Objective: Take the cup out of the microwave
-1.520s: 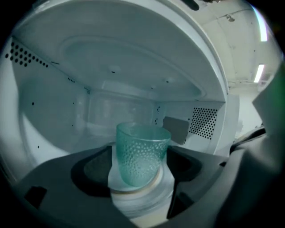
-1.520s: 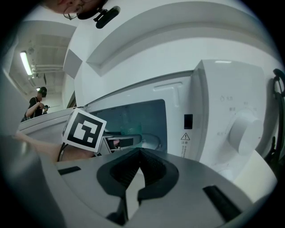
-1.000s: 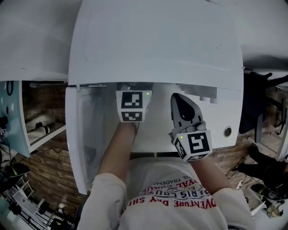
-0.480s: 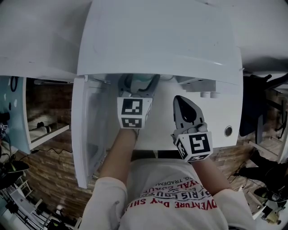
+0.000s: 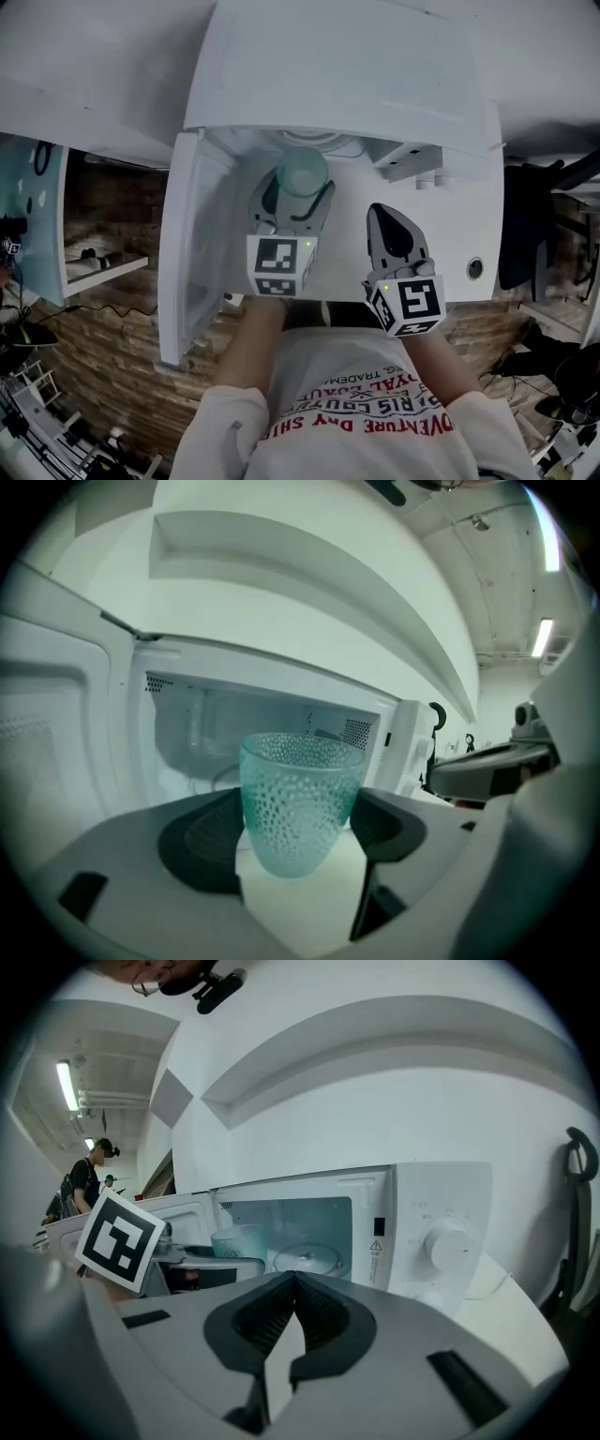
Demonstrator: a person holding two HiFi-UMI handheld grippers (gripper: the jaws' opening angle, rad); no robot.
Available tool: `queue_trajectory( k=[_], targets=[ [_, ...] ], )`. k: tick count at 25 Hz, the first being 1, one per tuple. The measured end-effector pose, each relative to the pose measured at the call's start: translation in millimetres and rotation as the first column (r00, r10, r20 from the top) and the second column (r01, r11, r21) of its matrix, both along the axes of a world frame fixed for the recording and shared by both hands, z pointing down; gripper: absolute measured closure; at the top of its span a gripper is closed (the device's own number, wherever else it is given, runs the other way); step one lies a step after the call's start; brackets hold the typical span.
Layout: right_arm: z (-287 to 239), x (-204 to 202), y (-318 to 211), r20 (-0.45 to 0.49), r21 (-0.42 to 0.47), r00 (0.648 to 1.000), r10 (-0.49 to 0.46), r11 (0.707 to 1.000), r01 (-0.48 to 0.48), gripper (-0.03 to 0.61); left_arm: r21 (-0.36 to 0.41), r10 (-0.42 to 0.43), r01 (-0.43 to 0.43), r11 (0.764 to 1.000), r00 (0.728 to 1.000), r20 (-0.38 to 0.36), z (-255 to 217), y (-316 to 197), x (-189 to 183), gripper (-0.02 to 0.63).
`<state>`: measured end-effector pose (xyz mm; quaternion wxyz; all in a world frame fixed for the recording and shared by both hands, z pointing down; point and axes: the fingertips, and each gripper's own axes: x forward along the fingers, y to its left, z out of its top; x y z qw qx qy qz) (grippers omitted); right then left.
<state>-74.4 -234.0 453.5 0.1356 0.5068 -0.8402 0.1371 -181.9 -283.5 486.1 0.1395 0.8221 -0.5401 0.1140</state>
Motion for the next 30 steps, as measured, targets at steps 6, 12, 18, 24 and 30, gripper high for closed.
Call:
queue_trajectory(
  k=[6, 12, 18, 24, 30],
  targets=[
    [-26.1, -2.1, 9.8, 0.017, 0.049, 1.000, -0.017, 0.999, 0.016, 0.568, 0.023, -0.023, 0.023, 0.999, 1.000, 0.007, -33.9, 36.8, -9.2, 0.256],
    [-63.6, -6.8, 12.6, 0.025, 0.125, 0.999, -0.047, 0.991, 0.043, 0.568, 0.103, -0.048, 0.051, 0.993, 0.998, -0.033, -97.0, 59.4, -3.9, 0.256],
    [-115.5, -1.2, 5.0, 0.082, 0.219, 0.996, -0.041, 0.975, 0.022, 0.568, 0.189, 0.029, -0.028, 0.982, 1.000, 0.000, -153.9, 66.1, 11.3, 0.256],
    [-156.7, 8.0, -3.7, 0.100, 0.305, 0.995, -0.016, 0.952, -0.015, 0.568, 0.268, 0.046, -0.055, 0.962, 0.998, 0.039, -196.3, 64.7, 9.4, 0.256],
    [-177.1, 9.8, -2.0, 0.085, 0.365, 0.995, -0.047, 0.931, 0.013, 0.568, 0.317, 0.046, -0.055, 0.947, 0.998, 0.038, -221.5, 62.0, 13.0, 0.256]
  ],
)
